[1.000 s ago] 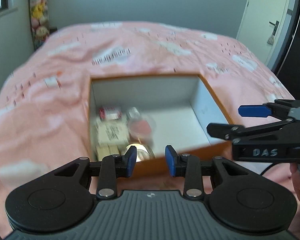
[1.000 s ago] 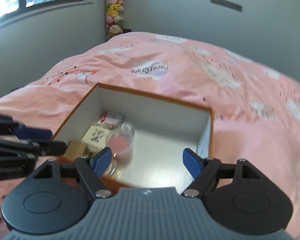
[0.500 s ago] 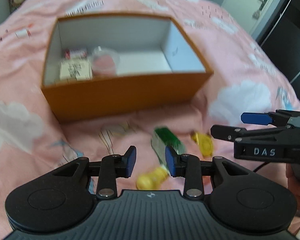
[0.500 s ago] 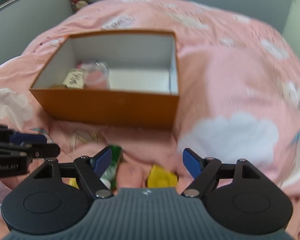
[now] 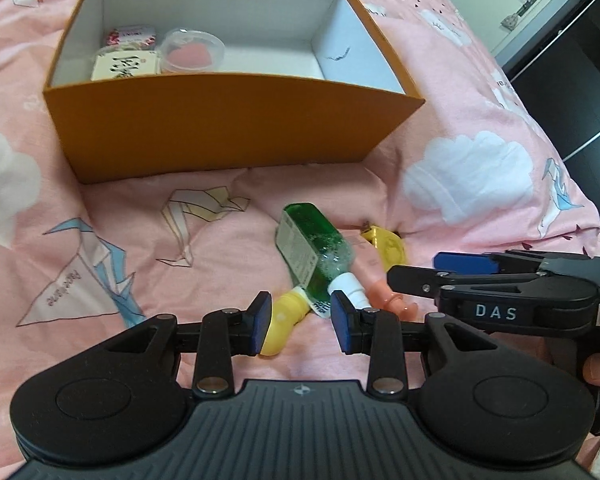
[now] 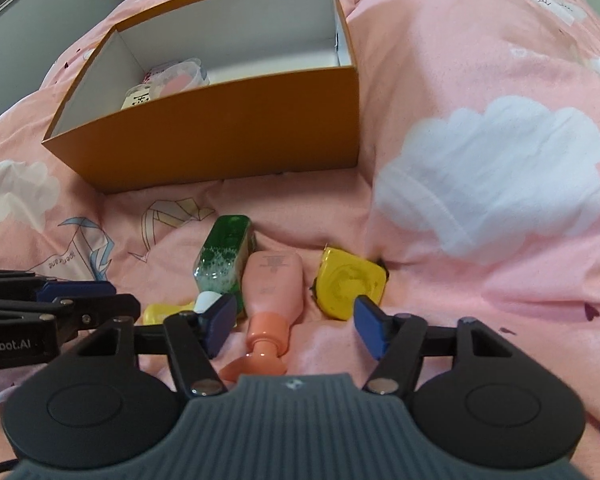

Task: Organize rigid objects
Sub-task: 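Move both tools back toward the green bottle and pink tube, then grasp the green bottle with the left tool while the right tool grasps the pink tube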

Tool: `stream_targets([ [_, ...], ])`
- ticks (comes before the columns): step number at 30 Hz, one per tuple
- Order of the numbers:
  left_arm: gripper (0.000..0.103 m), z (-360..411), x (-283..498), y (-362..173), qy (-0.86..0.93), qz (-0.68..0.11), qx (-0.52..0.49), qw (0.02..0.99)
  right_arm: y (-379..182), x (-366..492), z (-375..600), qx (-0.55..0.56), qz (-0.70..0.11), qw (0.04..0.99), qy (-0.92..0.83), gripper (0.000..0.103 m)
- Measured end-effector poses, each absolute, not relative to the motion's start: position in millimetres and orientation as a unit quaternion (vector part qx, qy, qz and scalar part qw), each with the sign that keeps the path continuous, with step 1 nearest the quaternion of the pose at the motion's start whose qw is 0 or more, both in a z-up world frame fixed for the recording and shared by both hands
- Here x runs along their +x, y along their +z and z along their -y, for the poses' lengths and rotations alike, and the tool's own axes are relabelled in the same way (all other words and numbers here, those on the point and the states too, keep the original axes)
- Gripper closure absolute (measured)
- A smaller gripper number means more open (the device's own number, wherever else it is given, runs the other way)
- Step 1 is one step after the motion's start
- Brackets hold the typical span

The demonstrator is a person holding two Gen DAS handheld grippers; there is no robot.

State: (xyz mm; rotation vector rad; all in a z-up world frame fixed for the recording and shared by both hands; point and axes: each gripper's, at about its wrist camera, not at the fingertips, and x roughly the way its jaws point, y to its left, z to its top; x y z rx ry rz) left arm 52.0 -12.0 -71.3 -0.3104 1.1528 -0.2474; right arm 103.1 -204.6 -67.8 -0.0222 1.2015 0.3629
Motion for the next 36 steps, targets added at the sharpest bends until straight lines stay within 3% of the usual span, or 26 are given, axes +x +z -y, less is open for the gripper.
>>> stream_targets([
  [6,0.063,21.5,61.4,-75.4,-0.134,-0.545,-0.143,0.816,-75.0,107.1,208.1,0.002,-0.575,0.800,0.170,0.043],
  [10,0.063,29.1,70.7,-76.4,-0.131,-0.544,-0.138,0.817,-79.7,111.5,211.5,0.016,-0.587,0.790,0.176,0.057],
  [12,0.063,30.4,77.0,-77.3,-0.125,-0.544,-0.140,0.818,-79.4,113.7,211.2,0.021,-0.584,0.792,0.179,0.057],
  [15,0.057,34.9,87.8,-78.7,-0.125,-0.545,-0.139,0.817,-77.2,116.8,207.3,0.010,-0.573,0.799,0.182,0.057],
  [18,0.055,39.6,99.4,-83.5,-0.113,-0.554,-0.133,0.814,-80.5,119.7,201.6,-0.004,-0.578,0.794,0.188,0.065],
  [20,0.048,40.1,105.5,-87.9,-0.115,-0.560,-0.145,0.808,-83.4,123.8,203.6,-0.001,-0.581,0.792,0.186,0.065],
  [25,0.048,46.1,117.5,-101.8,-0.109,-0.580,-0.157,0.792,-89.6,128.5,202.5,0.000,-0.590,0.782,0.200,0.064],
  [27,0.049,47.5,120.7,-108.3,-0.098,-0.590,-0.158,0.786,-91.1,128.6,201.8,0.000,-0.592,0.780,0.204,0.064],
  [28,0.058,46.9,121.1,-110.1,-0.096,-0.591,-0.162,0.784,-91.4,129.0,201.5,-0.001,-0.592,0.780,0.206,0.064],
  [29,0.061,45.2,120.9,-111.4,-0.100,-0.591,-0.170,0.782,-91.6,128.9,201.3,-0.002,-0.591,0.780,0.207,0.063],
  [36,0.069,22.8,112.5,-105.3,-0.086,-0.588,-0.189,0.782,-94.6,132.1,194.9,-0.011,-0.595,0.774,0.217,0.059],
])
